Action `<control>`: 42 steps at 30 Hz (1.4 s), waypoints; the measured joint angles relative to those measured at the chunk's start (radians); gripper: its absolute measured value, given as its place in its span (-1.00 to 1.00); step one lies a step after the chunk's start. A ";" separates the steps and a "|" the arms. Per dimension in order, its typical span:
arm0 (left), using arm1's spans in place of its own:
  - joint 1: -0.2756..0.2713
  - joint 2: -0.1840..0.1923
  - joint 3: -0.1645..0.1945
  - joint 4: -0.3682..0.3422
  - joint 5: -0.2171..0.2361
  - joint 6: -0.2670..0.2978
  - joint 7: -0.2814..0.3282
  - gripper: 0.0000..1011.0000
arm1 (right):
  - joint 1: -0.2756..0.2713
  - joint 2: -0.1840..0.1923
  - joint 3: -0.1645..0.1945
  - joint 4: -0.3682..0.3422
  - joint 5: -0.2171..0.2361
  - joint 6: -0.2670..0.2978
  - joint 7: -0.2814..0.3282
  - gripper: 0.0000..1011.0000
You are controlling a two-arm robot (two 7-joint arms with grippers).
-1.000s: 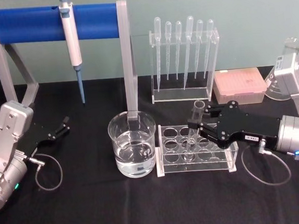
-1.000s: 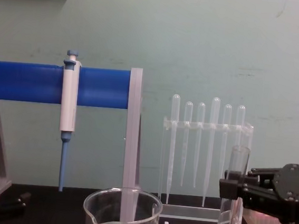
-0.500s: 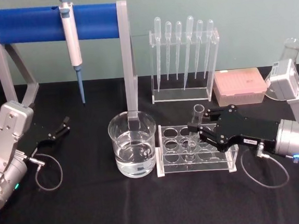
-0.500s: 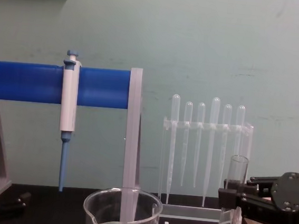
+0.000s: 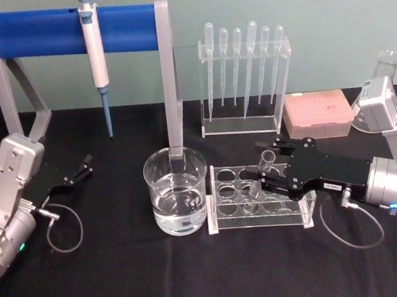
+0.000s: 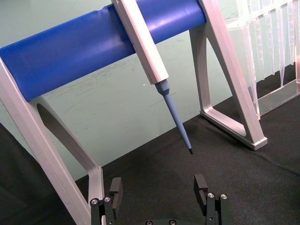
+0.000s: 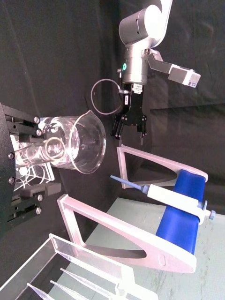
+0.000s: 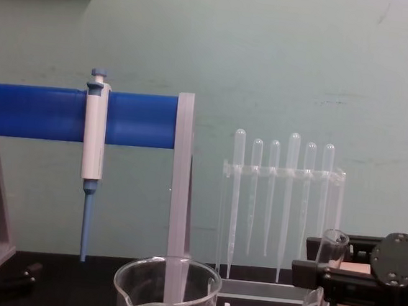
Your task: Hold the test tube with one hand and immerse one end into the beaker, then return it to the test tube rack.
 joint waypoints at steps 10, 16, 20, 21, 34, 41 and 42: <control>0.000 0.000 0.000 0.000 0.000 0.000 0.000 0.98 | -0.016 0.006 0.023 -0.038 0.006 -0.011 -0.011 0.62; 0.000 0.000 0.000 0.000 0.000 0.000 0.000 0.98 | -0.055 0.024 0.074 -0.120 0.033 -0.028 -0.037 0.95; 0.000 0.000 0.000 0.000 0.000 0.000 0.000 0.98 | -0.082 0.031 0.108 -0.172 0.051 -0.035 -0.059 0.98; 0.000 0.000 0.000 0.000 0.000 0.000 0.000 0.98 | -0.088 0.032 0.115 -0.181 0.055 -0.035 -0.068 0.98; 0.000 0.000 0.000 0.000 0.000 0.000 0.000 0.98 | -0.199 -0.037 0.201 -0.249 0.054 0.068 -0.323 0.98; 0.000 0.000 0.000 0.000 0.000 0.000 0.000 0.98 | -0.249 -0.108 0.222 -0.223 -0.016 0.092 -0.482 0.98; 0.000 0.000 0.000 0.000 0.000 0.000 0.000 0.98 | -0.251 -0.114 0.222 -0.218 -0.026 0.093 -0.494 0.98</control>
